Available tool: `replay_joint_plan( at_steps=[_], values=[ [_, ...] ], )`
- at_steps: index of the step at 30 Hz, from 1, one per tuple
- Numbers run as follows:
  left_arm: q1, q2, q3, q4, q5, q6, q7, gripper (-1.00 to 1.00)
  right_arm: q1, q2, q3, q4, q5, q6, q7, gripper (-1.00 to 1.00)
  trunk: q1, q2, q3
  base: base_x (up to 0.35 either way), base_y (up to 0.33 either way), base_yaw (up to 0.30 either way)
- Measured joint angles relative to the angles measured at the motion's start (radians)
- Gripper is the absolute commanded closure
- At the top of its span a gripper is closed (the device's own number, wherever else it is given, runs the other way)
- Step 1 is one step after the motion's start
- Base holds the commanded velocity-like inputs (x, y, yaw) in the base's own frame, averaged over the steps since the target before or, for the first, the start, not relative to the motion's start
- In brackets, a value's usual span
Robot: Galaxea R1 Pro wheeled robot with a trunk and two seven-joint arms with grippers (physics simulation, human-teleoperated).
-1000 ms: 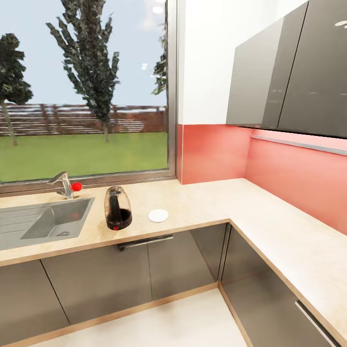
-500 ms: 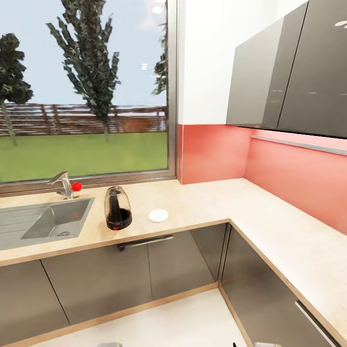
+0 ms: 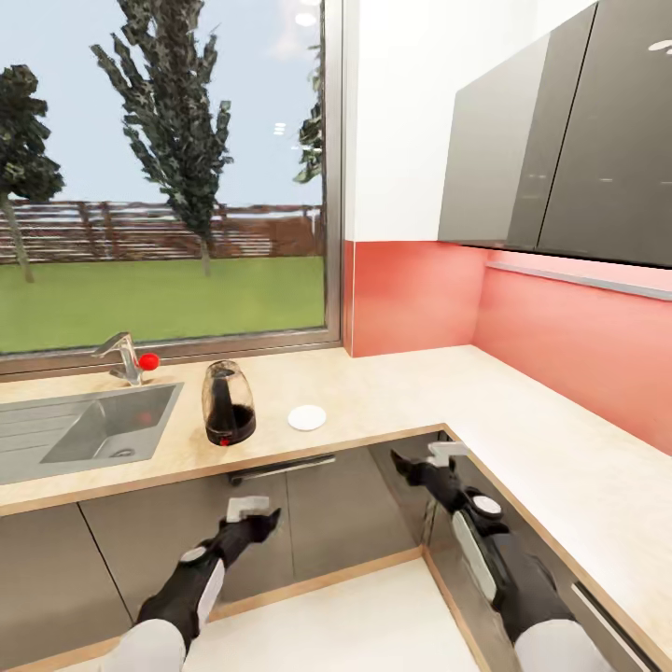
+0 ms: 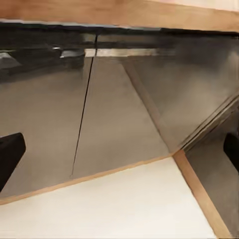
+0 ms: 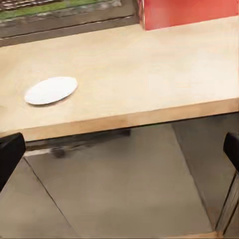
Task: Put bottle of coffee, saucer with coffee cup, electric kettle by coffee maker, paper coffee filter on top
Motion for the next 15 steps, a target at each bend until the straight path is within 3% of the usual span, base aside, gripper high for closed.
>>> replay_joint_plan(
  at_steps=[1, 4, 6, 8, 11, 13, 15],
  values=[
    [-0.012, -0.001, 0.0, -0.025, 0.002, 0.037, -0.022, -1.0, -0.057, 0.0, 0.0, -0.001, -0.032, 0.044, 0.001, -1.0, 0.0, 0.0, 0.0, 0.0, 0.0, 0.0],
    [-0.04, -0.008, 0.0, -0.083, 0.006, 0.121, -0.074, -1.0, -0.138, 0.001, 0.001, -0.004, -0.093, 0.19, 0.002, -1.0, 0.0, 0.0, 0.0, 0.0, 0.0, 0.0],
    [-0.054, -0.012, 0.0, -0.097, 0.019, 0.157, -0.087, -1.0, -0.162, 0.0, -0.001, -0.017, -0.109, 0.258, 0.003, -1.0, 0.0, 0.0, 0.0, 0.0, 0.0, 0.0],
    [-0.066, -0.016, -0.001, -0.107, 0.056, 0.203, -0.094, -1.0, -0.176, 0.0, -0.003, -0.034, -0.128, 0.323, 0.003, -1.0, 0.0, 0.0, 0.0, 0.0, 0.0, 0.0],
    [-0.077, -0.017, -0.002, -0.117, 0.104, 0.241, -0.098, -1.0, -0.182, 0.0, -0.005, -0.041, -0.157, 0.354, 0.004, -1.0, 0.0, 0.0, 0.0, 0.0, 0.0, 0.0],
    [-0.09, -0.018, -0.003, -0.135, 0.152, 0.278, -0.1, -1.0, -0.185, -0.001, -0.006, -0.045, -0.206, 0.367, 0.009, -1.0, 0.0, 0.0, 0.0, 0.0, 0.0, 0.0],
    [-0.1, -0.019, -0.005, -0.153, 0.178, 0.312, -0.101, -1.0, -0.186, -0.001, -0.003, -0.046, -0.25, 0.372, 0.017, -1.0, 0.0, 0.0, 0.0, 0.0, 0.0, 0.0]
  ],
)
